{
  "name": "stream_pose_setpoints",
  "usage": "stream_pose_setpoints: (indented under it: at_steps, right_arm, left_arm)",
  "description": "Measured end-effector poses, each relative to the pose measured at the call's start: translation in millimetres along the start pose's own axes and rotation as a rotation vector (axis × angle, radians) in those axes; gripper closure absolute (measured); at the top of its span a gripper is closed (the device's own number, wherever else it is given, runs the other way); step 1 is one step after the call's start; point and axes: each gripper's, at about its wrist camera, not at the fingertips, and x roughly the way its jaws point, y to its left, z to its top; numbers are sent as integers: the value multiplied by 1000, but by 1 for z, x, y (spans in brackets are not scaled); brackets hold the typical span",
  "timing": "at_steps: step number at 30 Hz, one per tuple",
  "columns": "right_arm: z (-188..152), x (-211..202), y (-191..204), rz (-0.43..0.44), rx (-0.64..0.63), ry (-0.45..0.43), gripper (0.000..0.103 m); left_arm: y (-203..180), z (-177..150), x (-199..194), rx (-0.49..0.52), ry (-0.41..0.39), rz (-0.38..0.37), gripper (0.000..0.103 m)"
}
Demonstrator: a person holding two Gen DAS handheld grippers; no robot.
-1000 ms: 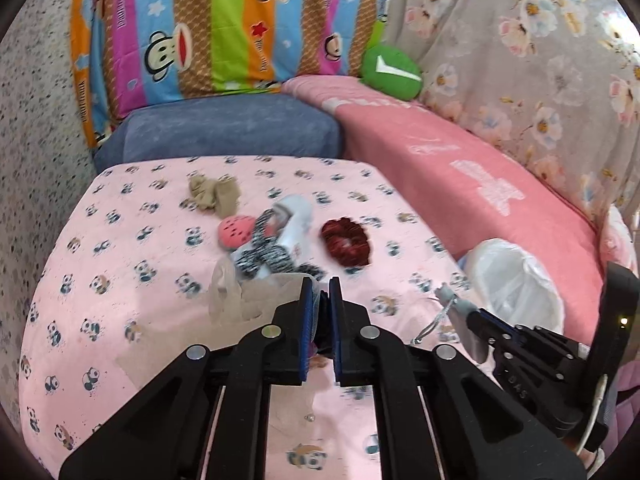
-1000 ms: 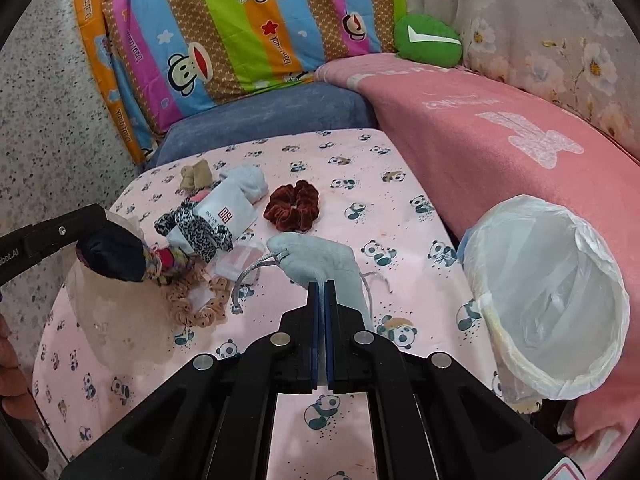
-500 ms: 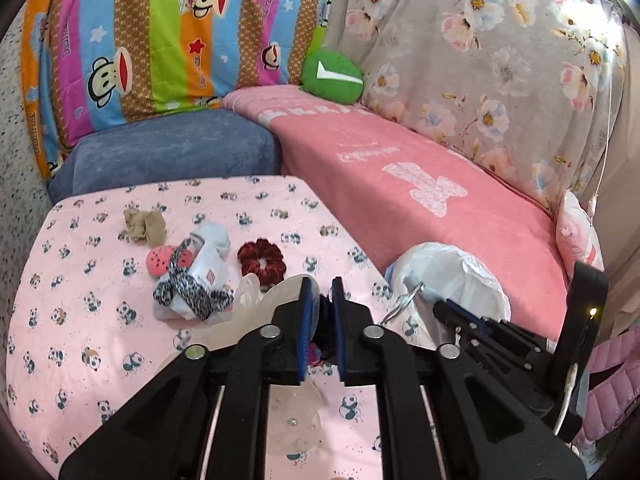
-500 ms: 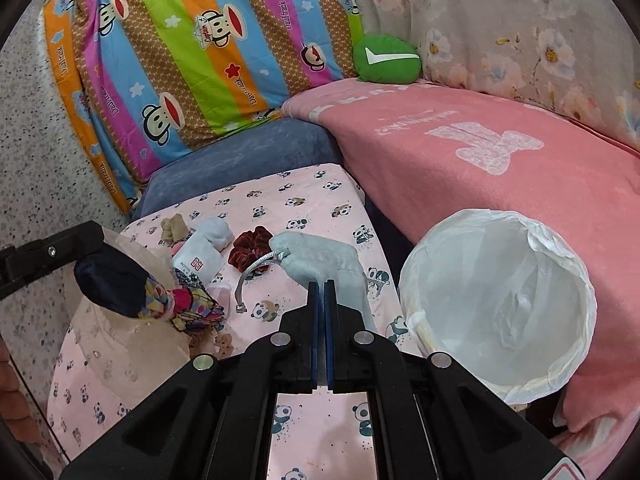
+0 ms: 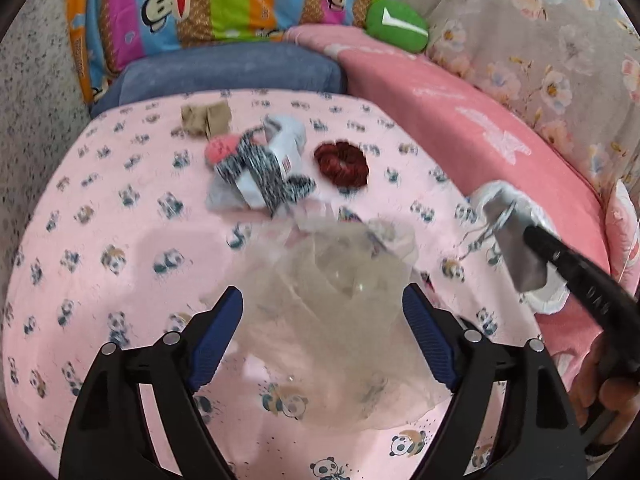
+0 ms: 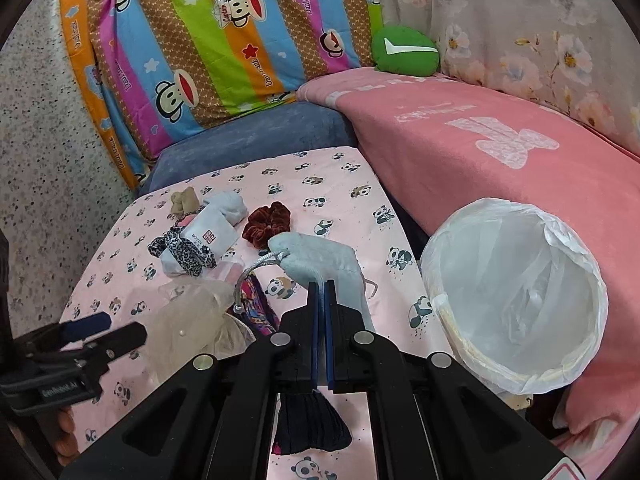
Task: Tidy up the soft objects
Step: 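Carry the grey pouch and beige mesh bag over the white bin and release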
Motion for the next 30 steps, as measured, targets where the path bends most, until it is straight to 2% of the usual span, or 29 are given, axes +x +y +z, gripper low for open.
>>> stream_pose_setpoints:
  at_steps: [4, 5, 6, 7, 8, 9, 12, 17, 23, 30]
  right_arm:
    - [-1, 1, -1, -1, 3, 4, 100]
    - [-2, 1, -1, -1, 3, 5, 100]
    - [-2, 1, -2, -2, 2, 6, 100]
    - [-3, 1, -2, -3, 2, 7, 100]
    - [-3, 1, -3, -5, 3, 8, 100]
    - [-3, 1, -5, -7, 5, 7, 100]
    - [-1, -2, -11, -13, 18, -3, 100]
    - [8, -13, -27, -29, 51, -37, 100]
    - [30, -35, -56, -76, 103, -116, 100]
    - [49, -46, -115, -146, 206, -127, 100]
  left_arm:
    - [-14, -8, 25, 42, 42, 7, 24]
    - [-16, -9, 30, 49, 47, 1, 33]
    - [-18, -9, 33, 53, 54, -10, 50]
    - [-20, -9, 37, 56, 70, -19, 60]
    - [-21, -9, 39, 52, 79, -30, 80]
    - [-21, -8, 39, 48, 83, -44, 94]
    - [-26, 0, 29, 59, 44, -33, 100]
    - [-46, 26, -1, 94, -44, -59, 101]
    - [-100, 68, -40, 173, -163, -176, 101]
    - [-184, 95, -35, 276, -175, -321, 101]
